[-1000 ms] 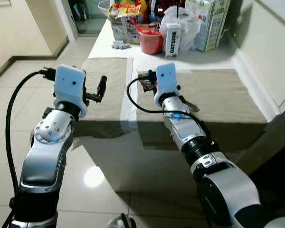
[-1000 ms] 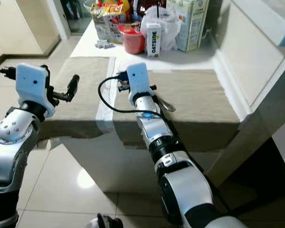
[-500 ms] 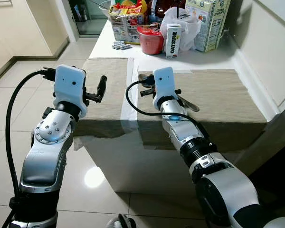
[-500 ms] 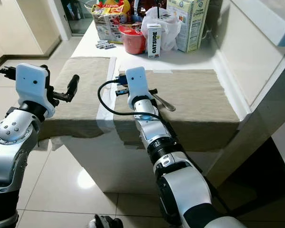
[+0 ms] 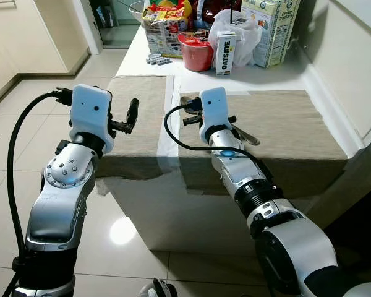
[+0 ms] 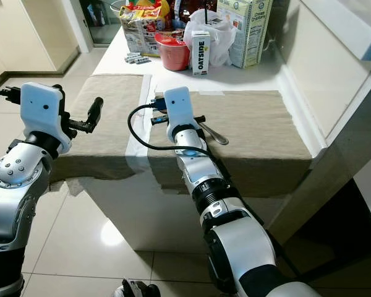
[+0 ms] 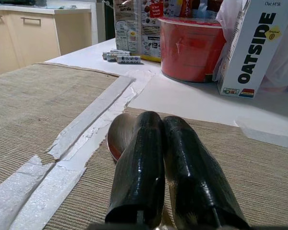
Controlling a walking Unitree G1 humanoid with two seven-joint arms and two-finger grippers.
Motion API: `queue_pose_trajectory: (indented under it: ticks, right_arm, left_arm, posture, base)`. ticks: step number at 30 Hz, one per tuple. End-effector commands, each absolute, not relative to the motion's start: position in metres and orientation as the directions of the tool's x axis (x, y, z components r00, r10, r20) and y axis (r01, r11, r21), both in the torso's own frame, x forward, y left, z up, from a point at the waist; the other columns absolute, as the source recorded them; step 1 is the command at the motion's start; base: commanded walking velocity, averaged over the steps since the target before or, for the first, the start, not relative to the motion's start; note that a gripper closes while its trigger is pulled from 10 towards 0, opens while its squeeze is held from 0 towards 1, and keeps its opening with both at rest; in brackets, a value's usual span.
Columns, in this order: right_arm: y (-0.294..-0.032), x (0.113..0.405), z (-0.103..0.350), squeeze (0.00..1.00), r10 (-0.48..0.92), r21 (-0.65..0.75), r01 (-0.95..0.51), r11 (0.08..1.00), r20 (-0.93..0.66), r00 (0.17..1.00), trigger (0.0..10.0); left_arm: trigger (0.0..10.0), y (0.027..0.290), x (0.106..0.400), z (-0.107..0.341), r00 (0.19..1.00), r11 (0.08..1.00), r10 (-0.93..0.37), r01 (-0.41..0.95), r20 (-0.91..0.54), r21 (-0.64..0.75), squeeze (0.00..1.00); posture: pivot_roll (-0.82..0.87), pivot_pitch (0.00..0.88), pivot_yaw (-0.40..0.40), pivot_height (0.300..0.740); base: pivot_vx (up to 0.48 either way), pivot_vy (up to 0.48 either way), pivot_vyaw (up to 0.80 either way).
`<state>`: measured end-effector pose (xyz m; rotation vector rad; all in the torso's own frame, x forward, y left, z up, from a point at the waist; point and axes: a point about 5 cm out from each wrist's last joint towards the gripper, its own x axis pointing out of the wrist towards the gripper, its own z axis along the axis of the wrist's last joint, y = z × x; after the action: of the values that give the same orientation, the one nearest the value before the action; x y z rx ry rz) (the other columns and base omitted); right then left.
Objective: Setting the table
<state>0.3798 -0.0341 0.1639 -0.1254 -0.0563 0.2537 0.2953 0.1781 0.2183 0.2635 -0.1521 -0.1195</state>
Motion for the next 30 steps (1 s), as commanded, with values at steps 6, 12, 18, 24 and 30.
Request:
queue_pose_trajectory:
  ticks: [6,12,18,24,30]
  right_arm:
    - [-0.03,0.38,0.166,0.0,0.265,-0.14,-0.257,0.956,0.039,0.963,5.1]
    - [-0.024,0.373,0.138,0.91,0.303,-0.086,-0.315,0.945,-0.132,0.944,10.0]
    - [-0.024,0.373,0.136,0.0,0.297,-0.095,-0.312,0.945,-0.145,0.944,10.0]
    - [-0.022,0.375,0.141,0.0,0.298,-0.105,-0.312,0.944,-0.131,0.946,10.0]
    - [-0.019,0.376,0.156,0.0,0.315,-0.144,-0.316,0.938,-0.031,0.948,10.0]
  left_arm:
    - [10.0,0.181,0.296,0.219,0.984,0.958,-0.125,0.086,0.13,0.274,0.0]
    - [10.0,0.179,0.299,0.222,0.982,0.958,-0.13,0.088,0.139,0.274,0.0]
    - [10.0,0.179,0.299,0.222,0.982,0.958,-0.129,0.087,0.139,0.273,0.0]
    - [10.0,0.179,0.302,0.223,0.981,0.958,-0.129,0.086,0.144,0.273,0.0]
    - [10.0,0.179,0.302,0.224,0.981,0.958,-0.129,0.085,0.146,0.274,0.0]
  posture:
    - [0.1,0.038,0.092,0.74]
    - [0.1,0.036,0.094,0.74]
    - [0.1,0.033,0.093,0.74]
    - [0.1,0.028,0.093,0.74]
    - [0.1,0.026,0.092,0.74]
  base:
    - [0.0,0.0,0.0]
    - [0.0,0.0,0.0]
    - [0.0,0.0,0.0]
    - [0.0,0.0,0.0]
    - [0.0,0.0,0.0]
